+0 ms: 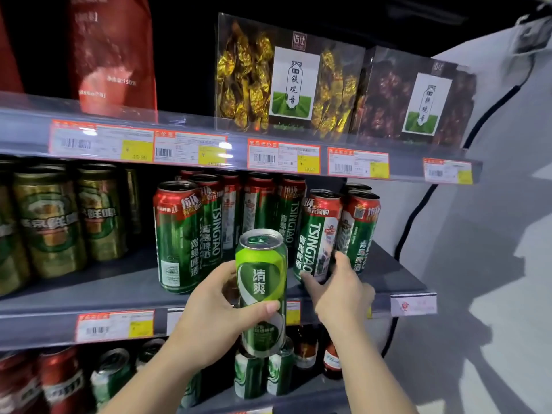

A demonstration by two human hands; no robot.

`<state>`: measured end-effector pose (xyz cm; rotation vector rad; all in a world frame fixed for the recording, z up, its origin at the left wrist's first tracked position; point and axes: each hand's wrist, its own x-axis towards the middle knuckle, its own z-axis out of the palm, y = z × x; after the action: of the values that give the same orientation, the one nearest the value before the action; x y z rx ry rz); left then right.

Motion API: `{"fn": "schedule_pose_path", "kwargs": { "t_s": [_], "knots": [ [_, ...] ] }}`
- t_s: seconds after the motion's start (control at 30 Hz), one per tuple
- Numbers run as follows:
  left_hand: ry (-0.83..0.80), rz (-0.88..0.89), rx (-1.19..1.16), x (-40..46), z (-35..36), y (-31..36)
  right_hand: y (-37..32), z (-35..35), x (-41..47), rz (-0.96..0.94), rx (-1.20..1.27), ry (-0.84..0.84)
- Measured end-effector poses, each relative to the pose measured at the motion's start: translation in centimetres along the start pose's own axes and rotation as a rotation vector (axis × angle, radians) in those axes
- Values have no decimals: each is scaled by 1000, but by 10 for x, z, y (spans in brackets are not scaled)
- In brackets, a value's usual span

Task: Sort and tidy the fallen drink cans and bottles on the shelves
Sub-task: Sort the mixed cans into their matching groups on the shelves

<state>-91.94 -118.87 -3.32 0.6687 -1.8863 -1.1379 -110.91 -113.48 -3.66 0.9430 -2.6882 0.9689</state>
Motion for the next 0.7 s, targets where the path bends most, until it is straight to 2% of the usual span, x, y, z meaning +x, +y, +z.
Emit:
{"fn": "schedule_pose_path", "kwargs": {
  "t_s": [0.07,0.17,0.3,0.33,0.4,0.43,0.47,0.5,0.57,0.63,0.7],
  "knots": [
    [16,-21,-18,0,-1,1,-6,9,4,-6,31,-8],
    [28,-33,-40,1,-1,2,-12,16,8,-54,23,-108],
    [39,-49,-73,3,3,5,2,9,13,-213,232,-302],
    [40,-51,-81,4,5,6,8,4,11,-252,311,-257],
    [38,-55,-98,5,9,9,22,-9,11,-250,425,68],
    [37,-56,-103,6,11,10,30,-16,15,-196,423,253],
    [34,-57,-105,6,13,11,38,-21,21,-109,391,358],
    [30,-57,-109,7,15,11,44,-24,29,-11,315,347],
    [29,-52,-114,7,17,12,52,-27,44,70,104,108],
    [39,-48,-108,8,18,13,50,-25,47,50,61,-69],
    [50,-55,-112,9,19,14,43,-24,44,-9,114,-83]
  ]
}}
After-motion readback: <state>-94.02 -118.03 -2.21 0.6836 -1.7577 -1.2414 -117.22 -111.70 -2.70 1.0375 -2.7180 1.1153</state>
